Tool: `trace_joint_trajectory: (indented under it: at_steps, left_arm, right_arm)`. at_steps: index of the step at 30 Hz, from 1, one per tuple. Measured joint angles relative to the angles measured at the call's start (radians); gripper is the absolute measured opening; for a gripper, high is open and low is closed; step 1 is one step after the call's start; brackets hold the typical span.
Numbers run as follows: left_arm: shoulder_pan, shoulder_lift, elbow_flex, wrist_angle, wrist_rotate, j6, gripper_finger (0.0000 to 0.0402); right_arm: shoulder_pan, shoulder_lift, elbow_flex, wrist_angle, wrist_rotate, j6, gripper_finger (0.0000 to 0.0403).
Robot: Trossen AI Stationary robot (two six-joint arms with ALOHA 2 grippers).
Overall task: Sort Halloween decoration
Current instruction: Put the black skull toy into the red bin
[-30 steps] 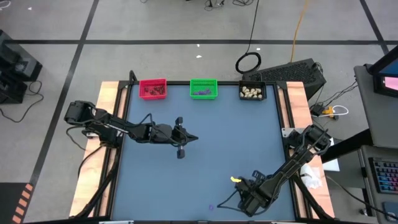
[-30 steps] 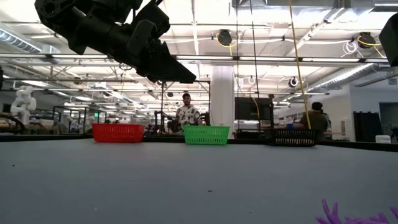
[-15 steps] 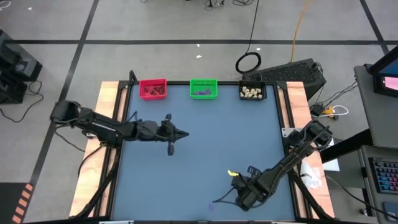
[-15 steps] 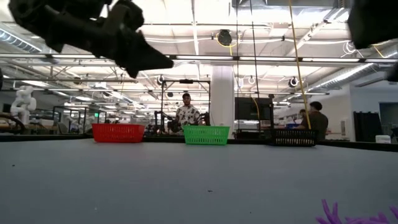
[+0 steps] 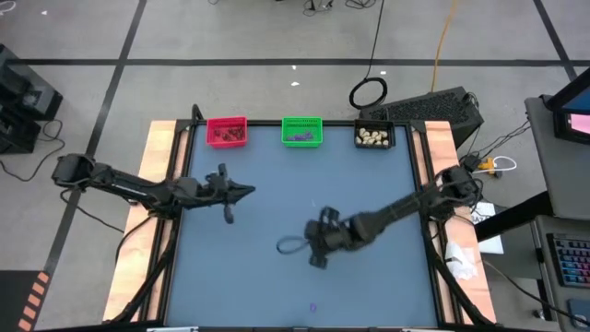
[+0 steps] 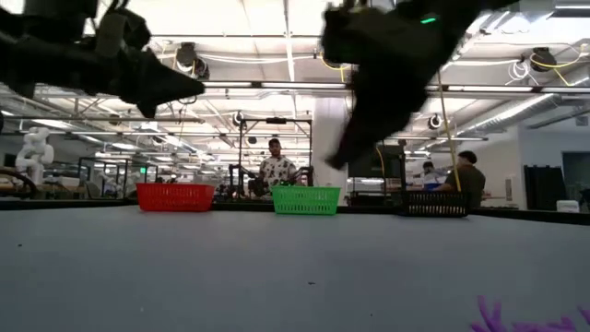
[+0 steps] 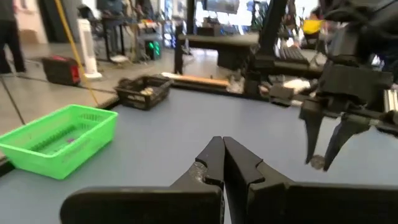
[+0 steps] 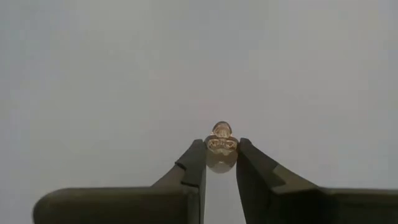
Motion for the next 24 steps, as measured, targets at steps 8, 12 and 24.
trace_joint_trajectory:
  at_steps: [8,12,24]
  left_arm:
    - [-0.002,-0.18,-0.104,0.017,-0.037,0.012,0.0]
    - [-0.005,-0.255,-0.11,-0.018,-0.037,0.034,0.0]
    - [0.073,-0.478,-0.11,-0.2,-0.062,0.065,0.0]
  right_arm:
    - [-0.222,0.015,0.0,0.32,0.008,-0.263,0.0046]
    - [-0.311,0.026,-0.001,0.462,-0.017,-0.348,0.0046]
    - [-0.519,0.103,0.02,0.798,-0.156,-0.487,0.0046]
